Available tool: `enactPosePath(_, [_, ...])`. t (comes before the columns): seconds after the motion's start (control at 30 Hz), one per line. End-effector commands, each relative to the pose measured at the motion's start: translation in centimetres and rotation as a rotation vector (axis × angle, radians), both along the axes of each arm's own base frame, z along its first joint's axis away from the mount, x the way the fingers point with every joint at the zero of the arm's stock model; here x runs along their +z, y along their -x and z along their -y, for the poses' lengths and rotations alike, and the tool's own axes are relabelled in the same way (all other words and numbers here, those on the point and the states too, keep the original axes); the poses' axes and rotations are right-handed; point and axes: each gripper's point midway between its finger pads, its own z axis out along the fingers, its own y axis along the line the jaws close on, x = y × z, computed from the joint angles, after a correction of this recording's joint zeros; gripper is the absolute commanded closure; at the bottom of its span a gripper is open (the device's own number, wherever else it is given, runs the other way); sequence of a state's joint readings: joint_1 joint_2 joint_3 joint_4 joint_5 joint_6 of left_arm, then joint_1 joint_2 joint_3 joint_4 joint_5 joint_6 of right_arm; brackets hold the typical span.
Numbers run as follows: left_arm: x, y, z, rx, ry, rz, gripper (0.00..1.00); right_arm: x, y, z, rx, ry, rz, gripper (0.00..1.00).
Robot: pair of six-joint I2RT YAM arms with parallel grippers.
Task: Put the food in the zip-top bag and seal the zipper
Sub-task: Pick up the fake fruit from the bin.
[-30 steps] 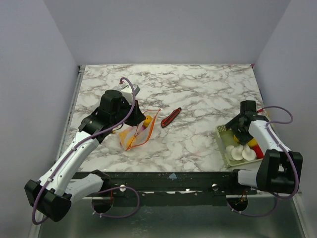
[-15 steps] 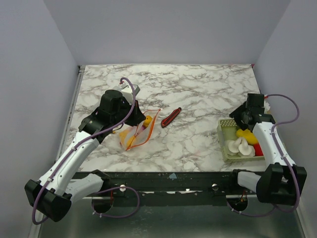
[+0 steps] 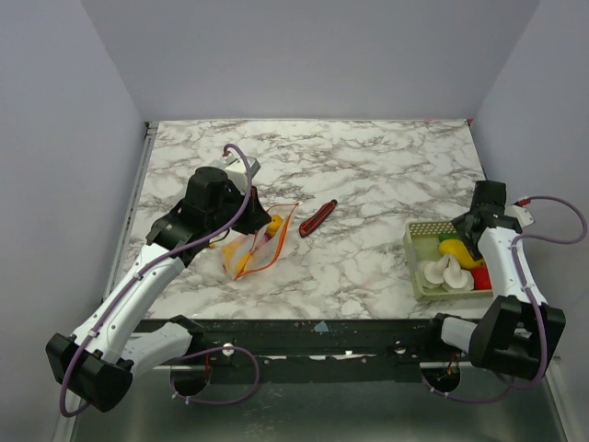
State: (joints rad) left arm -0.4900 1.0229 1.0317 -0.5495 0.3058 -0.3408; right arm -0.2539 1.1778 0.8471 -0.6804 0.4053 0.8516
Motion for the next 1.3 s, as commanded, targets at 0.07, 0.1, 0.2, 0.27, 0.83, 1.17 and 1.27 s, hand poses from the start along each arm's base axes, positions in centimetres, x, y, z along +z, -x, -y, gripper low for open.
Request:
enactPosePath(0.07, [0.6, 0.1, 0.3, -0.019, 0.029, 0.021, 1.00, -3.0, 1.3, 0.4, -0.056, -0.047, -0.041, 0.29])
enactPosePath(0.1, [0.6, 0.1, 0.3, -0.017, 0.028, 0.018, 1.00, -3.5, 1.3, 0.4, -0.059, -0.050, -0.045, 0.30])
enactPosePath(0.2, [0.5, 0.1, 0.3, -0.020, 0.028, 0.014, 1.00, -5.0, 1.0, -0.1, -0.054, -0.096, -0.062, 0.30])
enactPosePath(0.27, [0.4, 0.1, 0.3, -0.018, 0.026, 0.014, 1.00, -5.9, 0.7, -0.6, -0.049, -0.128, -0.072, 0.30])
enactPosePath(0.83, [0.1, -0.2, 0.2, -0.010, 0.014, 0.007, 1.00, -9.4, -2.1, -3.2, 0.147, -0.268, -0.092, 0.17])
enactPosePath(1.17, [-0.2, -0.2, 0.4, -0.014, 0.014, -0.004, 1.00, -6.9, -2.7, -2.2, 0.175, -0.198, -0.063, 0.26])
enactPosePath(1.27, [-0.1, -0.2, 0.5, -0.017, 0.016, -0.006, 1.00, -4.3, -3.1, -1.8, 0.219, -0.148, -0.021, 0.36])
